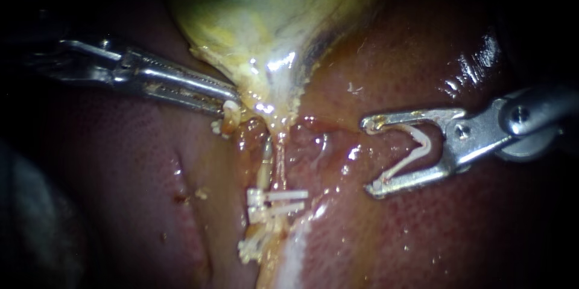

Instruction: Clipping third clip right tube

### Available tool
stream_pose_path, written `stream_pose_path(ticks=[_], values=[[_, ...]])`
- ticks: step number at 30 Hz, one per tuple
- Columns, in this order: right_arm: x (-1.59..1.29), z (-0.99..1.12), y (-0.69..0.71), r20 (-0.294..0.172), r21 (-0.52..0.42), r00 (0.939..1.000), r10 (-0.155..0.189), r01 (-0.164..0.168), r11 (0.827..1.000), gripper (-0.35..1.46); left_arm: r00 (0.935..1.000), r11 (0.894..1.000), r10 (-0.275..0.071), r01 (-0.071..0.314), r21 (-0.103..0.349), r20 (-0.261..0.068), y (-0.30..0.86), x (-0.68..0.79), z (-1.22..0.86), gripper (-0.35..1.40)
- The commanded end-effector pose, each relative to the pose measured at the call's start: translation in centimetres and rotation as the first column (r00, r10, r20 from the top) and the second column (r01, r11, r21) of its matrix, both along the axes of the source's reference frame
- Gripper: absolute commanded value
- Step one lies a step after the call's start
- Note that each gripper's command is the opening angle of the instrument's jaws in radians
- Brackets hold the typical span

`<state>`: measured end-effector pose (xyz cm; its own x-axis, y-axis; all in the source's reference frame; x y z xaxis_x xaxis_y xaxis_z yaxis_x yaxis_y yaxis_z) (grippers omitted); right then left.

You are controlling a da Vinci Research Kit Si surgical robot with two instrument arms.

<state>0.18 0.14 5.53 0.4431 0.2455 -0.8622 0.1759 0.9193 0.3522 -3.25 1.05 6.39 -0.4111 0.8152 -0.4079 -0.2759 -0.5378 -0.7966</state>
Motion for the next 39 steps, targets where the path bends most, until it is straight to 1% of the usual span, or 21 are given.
stream_pose_path(ticks=[1,3,6,10,11,13,15,18,21,23,24,26,29,31,34,37,39], values=[[0.0,0.0,0.0,0.0,0.0,1.0,0.0,0.0,1.0,0.5,1.0,1.0,0.001,-0.001,0.001,0.001,0.0,0.02,-0.02,-0.35],[0.0,0.0,0.0,0.0,0.0,1.0,0.0,0.0,1.0,0.5,1.0,1.0,0.003,-0.003,0.003,0.003,0.01,0.06,-0.06,-0.35],[0.0,-0.01,0.0,0.0,0.0,1.0,0.0,0.0,1.0,0.5,0.9999,1.0,0.009,-0.009,0.012,0.01,0.07,0.16,-0.18,-0.35],[0.01,-0.02,0.0,-0.001,0.002,1.0,-0.002,0.002,1.0,0.5,1.0,1.0,-0.01,0.01,0.009,0.002,0.19,0.34,-0.4,-0.35],[0.01,-0.02,0.0,-0.001,0.002,1.0,-0.002,0.002,1.0,0.5,0.9999,1.0,-0.016,0.016,0.009,-0.001,0.23,0.4,-0.47,-0.35],[0.01,-0.03,0.0,-0.001,0.003,1.0,-0.002,0.002,1.0,0.5,0.9996,1.0,-0.028,0.028,0.007,-0.007,0.29,0.49,-0.57,-0.35],[0.01,-0.05,0.02,0.002,0.004,1.0,-0.002,0.002,1.0,0.5,0.9995,0.999,-0.032,0.032,-0.002,-0.008,0.35,0.55,-0.67,-0.35],[0.04,-0.1,0.05,-0.003,0.009,1.0,0.002,-0.002,1.0,0.5,0.9993,0.999,-0.036,0.036,-0.005,-0.01,0.38,0.58,-0.75,-0.35],[0.09,-0.16,0.08,-0.004,0.013,1.0,0.006,-0.006,1.0,0.5,0.9993,0.999,-0.035,0.035,-0.01,-0.01,0.36,0.57,-0.77,-0.35],[0.13,-0.18,0.09,-0.008,0.019,1.0,0.002,-0.002,1.0,0.49,0.9993,0.999,-0.036,0.036,-0.011,-0.01,0.36,0.57,-0.77,-0.35],[0.17,-0.19,0.09,-0.011,0.025,0.9999,-0.006,0.006,1.0,0.49,0.9993,0.999,-0.036,0.036,-0.011,-0.01,0.35,0.57,-0.77,-0.35],[0.25,-0.2,0.09,-0.014,0.05,0.9999,-0.01,0.01,0.999,0.49,0.9993,0.999,-0.036,0.036,-0.011,-0.01,0.35,0.56,-0.78,-0.35],[0.39,-0.19,0.09,-0.007,0.128,0.9999,0.014,-0.013,0.992,0.48,0.9992,0.999,-0.037,0.037,-0.011,-0.011,0.35,0.55,-0.78,-0.35],[0.49,-0.17,0.1,-0.004,0.185,0.9991,0.043,-0.041,0.982,0.48,0.9992,0.999,-0.039,0.038,-0.011,-0.012,0.34,0.54,-0.79,-0.35],[0.64,-0.14,0.1,0.005,0.268,0.996,0.089,-0.087,0.96,0.48,0.9991,0.999,-0.04,0.04,-0.012,-0.013,0.32,0.52,-0.79,-0.35],[0.78,-0.1,0.09,0.038,0.335,0.9924,0.117,-0.123,0.934,0.48,0.9992,0.999,-0.039,0.039,-0.018,-0.013,0.3,0.51,-0.79,-0.35],[0.86,-0.06,0.08,0.055,0.36,0.9903,0.128,-0.139,0.922,0.47,0.9991,0.999,-0.04,0.04,-0.018,-0.013,0.3,0.5,-0.79,-0.35]])
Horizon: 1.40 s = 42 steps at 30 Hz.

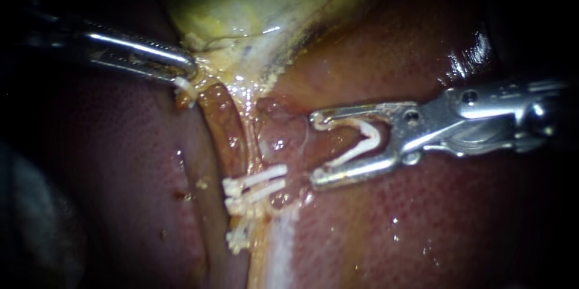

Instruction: Clipping third clip right tube

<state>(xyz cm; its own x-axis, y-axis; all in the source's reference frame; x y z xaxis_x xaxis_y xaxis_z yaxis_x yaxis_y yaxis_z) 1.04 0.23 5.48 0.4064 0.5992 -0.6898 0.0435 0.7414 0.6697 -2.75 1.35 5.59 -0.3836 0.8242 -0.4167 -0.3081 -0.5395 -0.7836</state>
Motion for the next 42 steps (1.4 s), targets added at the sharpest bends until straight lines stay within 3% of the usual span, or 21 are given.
stream_pose_path(ticks=[1,13,19,22,25,29,34,42], values=[[0.05,0.04,-0.01,0.012,0.024,0.9999,0.007,-0.007,1.0,0.47,1.0,1.0,0.0,0.0,-0.001,-0.001,0.0,-0.01,0.01,-0.35],[0.52,0.32,0.0,0.052,0.114,0.9967,0.062,-0.067,0.991,0.46,1.0,1.0,0.002,-0.002,-0.005,0.0,-0.05,-0.07,-0.01,-0.35],[0.69,0.38,-0.02,-0.001,0.183,0.9933,0.116,-0.114,0.976,0.46,1.0,1.0,0.002,-0.002,-0.005,0.0,-0.05,-0.07,0.0,-0.35],[0.78,0.39,-0.01,-0.032,0.228,0.9885,0.148,-0.137,0.964,0.46,1.0,1.0,0.002,-0.002,-0.005,0.0,-0.05,-0.07,0.0,-0.35],[0.83,0.39,-0.01,-0.073,0.247,0.9825,0.171,-0.149,0.957,0.46,1.0,1.0,0.001,-0.001,-0.005,-0.001,-0.05,-0.08,0.0,-0.35],[0.84,0.3,0.0,-0.136,0.272,0.9699,0.202,-0.16,0.949,0.45,1.0,1.0,0.002,-0.002,-0.005,-0.001,-0.05,-0.08,0.01,-0.35],[0.86,0.14,0.05,-0.175,0.295,0.9585,0.225,-0.168,0.941,0.45,1.0,1.0,0.002,-0.002,-0.006,0.0,-0.05,-0.07,0.02,-0.35],[0.86,0.0,0.15,-0.176,0.305,0.9569,0.231,-0.17,0.937,0.39,1.0,1.0,0.002,-0.002,-0.006,0.0,-0.05,-0.07,0.03,-0.35]])
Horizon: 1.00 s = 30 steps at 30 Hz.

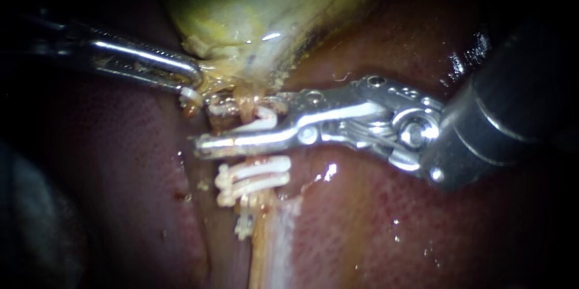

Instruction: Clipping third clip right tube

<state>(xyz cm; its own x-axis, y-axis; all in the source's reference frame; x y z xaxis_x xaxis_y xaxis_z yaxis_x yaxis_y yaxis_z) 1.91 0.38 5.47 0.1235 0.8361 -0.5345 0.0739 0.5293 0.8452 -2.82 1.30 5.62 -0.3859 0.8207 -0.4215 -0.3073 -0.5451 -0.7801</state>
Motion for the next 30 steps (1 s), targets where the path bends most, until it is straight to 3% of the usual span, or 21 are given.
stream_pose_path(ticks=[1,5,12,16,30], values=[[-0.01,0.01,0.0,0.001,0.0,1.0,0.0,0.0,1.0,0.38,1.0,1.0,0.0,0.0,0.0,0.0,0.0,0.0,0.0,-0.35],[-0.02,0.01,0.0,0.004,0.024,1.0,-0.004,0.004,1.0,0.27,1.0,1.0,0.0,0.0,0.0,0.0,0.0,0.0,0.01,-0.35],[-0.08,0.03,0.02,0.025,0.062,0.9993,0.028,-0.029,0.998,-0.02,1.0,1.0,0.002,-0.002,0.0,0.001,0.0,0.0,0.02,-0.35],[-0.12,0.04,0.02,0.038,0.143,0.999,0.025,-0.03,0.989,-0.35,1.0,1.0,0.002,-0.002,0.0,0.001,0.0,0.0,0.02,-0.35],[-0.18,0.03,-0.02,0.044,0.194,0.9989,0.019,-0.027,0.981,-0.35,1.0,1.0,0.002,-0.002,0.0,0.002,0.01,0.0,0.03,-0.35]])
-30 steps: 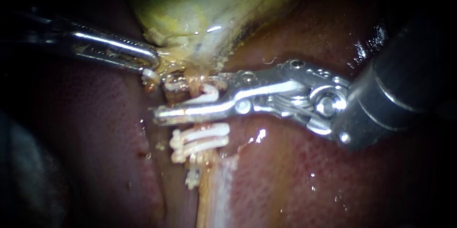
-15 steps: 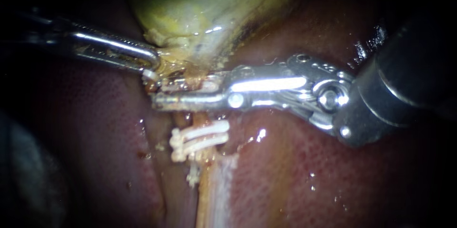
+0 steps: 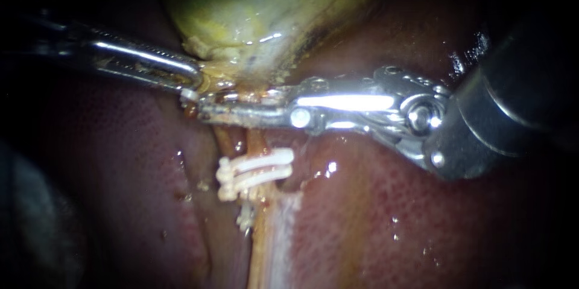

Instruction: Clipping third clip right tube

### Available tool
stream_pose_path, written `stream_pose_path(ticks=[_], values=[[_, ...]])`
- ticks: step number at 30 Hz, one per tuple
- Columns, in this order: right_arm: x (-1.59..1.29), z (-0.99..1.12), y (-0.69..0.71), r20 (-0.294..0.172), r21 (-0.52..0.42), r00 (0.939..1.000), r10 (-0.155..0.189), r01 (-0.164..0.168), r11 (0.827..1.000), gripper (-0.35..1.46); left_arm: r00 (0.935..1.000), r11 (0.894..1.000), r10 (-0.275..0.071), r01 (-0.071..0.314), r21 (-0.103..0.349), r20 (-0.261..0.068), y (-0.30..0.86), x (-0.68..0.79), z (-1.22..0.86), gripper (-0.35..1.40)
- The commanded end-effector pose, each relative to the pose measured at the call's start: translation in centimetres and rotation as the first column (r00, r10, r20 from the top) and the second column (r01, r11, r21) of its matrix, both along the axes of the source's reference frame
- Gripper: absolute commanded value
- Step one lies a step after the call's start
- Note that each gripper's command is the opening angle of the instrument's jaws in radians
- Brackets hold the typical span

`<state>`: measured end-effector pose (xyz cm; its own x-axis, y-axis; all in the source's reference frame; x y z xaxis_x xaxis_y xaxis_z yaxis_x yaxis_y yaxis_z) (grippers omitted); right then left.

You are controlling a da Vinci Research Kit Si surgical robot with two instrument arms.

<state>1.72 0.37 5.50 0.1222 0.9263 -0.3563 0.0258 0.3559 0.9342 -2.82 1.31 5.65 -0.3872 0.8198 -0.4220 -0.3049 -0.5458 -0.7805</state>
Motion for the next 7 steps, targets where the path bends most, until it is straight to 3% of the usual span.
stream_pose_path(ticks=[1,7], values=[[0.01,0.0,-0.01,0.0,0.006,1.0,0.0,0.0,1.0,-0.35,1.0,1.0,0.0,0.0,0.0,0.0,0.0,0.0,0.0,-0.35],[0.01,0.04,-0.05,0.0,0.003,1.0,-0.002,0.002,1.0,-0.35,1.0,1.0,0.0,0.0,0.0,0.0,0.01,0.01,0.01,-0.35]])
